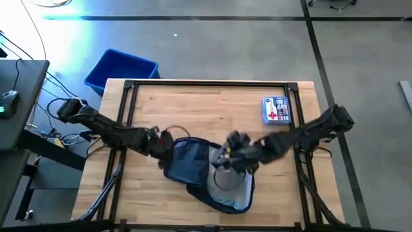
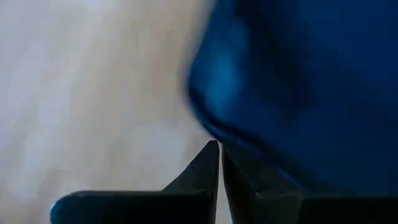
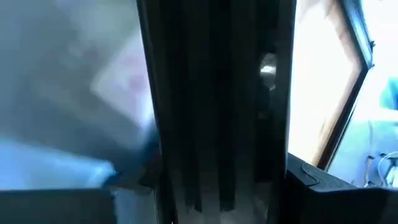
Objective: Unpack backpack
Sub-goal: Put the black pill organizer into the backpack
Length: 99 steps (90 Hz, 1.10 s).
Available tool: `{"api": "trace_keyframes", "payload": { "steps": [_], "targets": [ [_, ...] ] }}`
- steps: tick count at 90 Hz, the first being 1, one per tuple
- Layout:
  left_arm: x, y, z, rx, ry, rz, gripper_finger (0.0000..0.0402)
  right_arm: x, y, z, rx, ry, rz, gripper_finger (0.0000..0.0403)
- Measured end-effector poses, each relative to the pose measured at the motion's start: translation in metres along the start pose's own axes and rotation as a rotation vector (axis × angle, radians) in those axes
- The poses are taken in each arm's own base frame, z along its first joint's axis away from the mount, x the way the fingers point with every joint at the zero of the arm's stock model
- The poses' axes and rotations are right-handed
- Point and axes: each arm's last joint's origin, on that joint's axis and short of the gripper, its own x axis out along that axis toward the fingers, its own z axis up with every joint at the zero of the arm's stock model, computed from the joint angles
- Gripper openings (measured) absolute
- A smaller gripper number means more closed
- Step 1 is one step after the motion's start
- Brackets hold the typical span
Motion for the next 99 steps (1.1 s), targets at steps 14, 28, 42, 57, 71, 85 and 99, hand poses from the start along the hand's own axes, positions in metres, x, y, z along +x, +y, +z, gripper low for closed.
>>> {"api": "trace_keyframes", "payload": {
  "steps": [14,28,42,57,71,85,99],
  "targets": [
    [-0.017,-0.040,-0.025,0.208,0.001,-0.257,0.0019,0.011,0.035,0.007,0.024,-0.030,-0.084,0.0157],
    [-0.029,-0.086,-0.052,0.393,-0.176,-0.378,0.0069,0.012,0.061,0.013,0.061,-0.100,-0.111,0.0157],
    [0.000,-0.117,-0.076,0.598,-0.290,-0.173,0.0123,0.007,0.078,0.017,0.048,-0.126,-0.145,0.0157],
    [0.053,-0.132,-0.092,0.787,-0.237,0.054,0.0158,0.004,0.081,0.023,0.088,-0.167,-0.170,0.0157],
    [0.067,-0.142,-0.093,0.813,-0.214,0.249,0.0160,0.006,0.083,0.023,0.099,-0.170,-0.139,0.0157],
    [0.046,-0.152,-0.087,0.883,-0.239,0.364,0.0144,0.006,0.083,0.023,0.100,-0.167,-0.147,0.0157],
    [0.054,-0.148,-0.079,0.878,-0.161,0.347,0.0136,0.007,0.079,0.023,0.146,-0.172,-0.152,0.0157]
  ]
}}
